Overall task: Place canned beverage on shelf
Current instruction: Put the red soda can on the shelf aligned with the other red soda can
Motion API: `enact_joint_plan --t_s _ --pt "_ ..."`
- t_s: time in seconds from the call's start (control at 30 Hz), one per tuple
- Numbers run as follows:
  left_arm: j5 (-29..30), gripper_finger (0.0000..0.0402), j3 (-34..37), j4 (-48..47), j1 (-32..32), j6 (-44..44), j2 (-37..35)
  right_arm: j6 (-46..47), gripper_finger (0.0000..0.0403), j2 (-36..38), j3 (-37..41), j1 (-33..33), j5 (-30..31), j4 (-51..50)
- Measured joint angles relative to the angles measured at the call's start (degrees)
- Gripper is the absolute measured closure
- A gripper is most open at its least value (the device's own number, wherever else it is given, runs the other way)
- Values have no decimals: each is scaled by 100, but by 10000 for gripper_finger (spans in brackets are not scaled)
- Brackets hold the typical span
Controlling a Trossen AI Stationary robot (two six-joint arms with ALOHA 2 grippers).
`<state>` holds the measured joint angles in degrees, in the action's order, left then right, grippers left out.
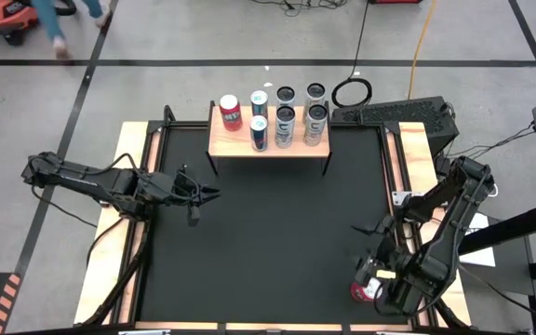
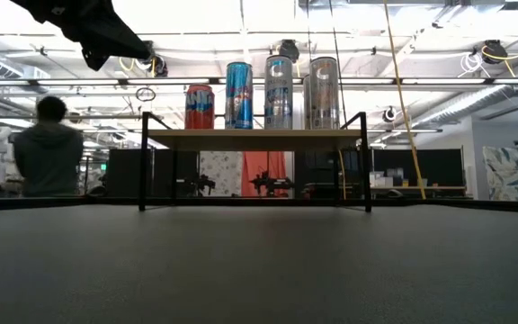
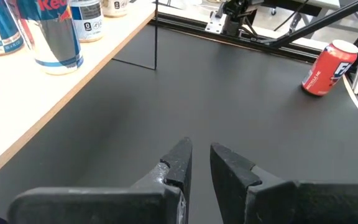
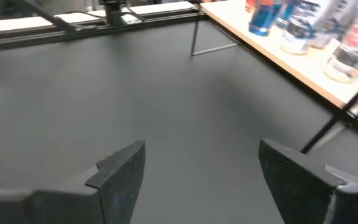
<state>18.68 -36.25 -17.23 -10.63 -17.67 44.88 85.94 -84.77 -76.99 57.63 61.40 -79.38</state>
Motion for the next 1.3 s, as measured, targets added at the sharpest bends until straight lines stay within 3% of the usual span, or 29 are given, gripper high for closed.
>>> enact_joint_plan --t_s 0.2,0.77,0.9,1.2,1.3 --pt "0 341 0 0 0 -1 0 -884 82 0 0 -72 2 692" --pt "0 341 0 0 0 2 -2 -820 80 0 0 -103 -203 1461" --pt "2 341 0 0 0 4 0 -996 80 0 -2 -138 -600 1748" --pt "2 341 -1 0 0 0 -1 -412 80 0 -2 -260 -1529 2023" --pt "0 341 -2 0 0 -1 0 -432 81 4 -109 -268 -2172 2027"
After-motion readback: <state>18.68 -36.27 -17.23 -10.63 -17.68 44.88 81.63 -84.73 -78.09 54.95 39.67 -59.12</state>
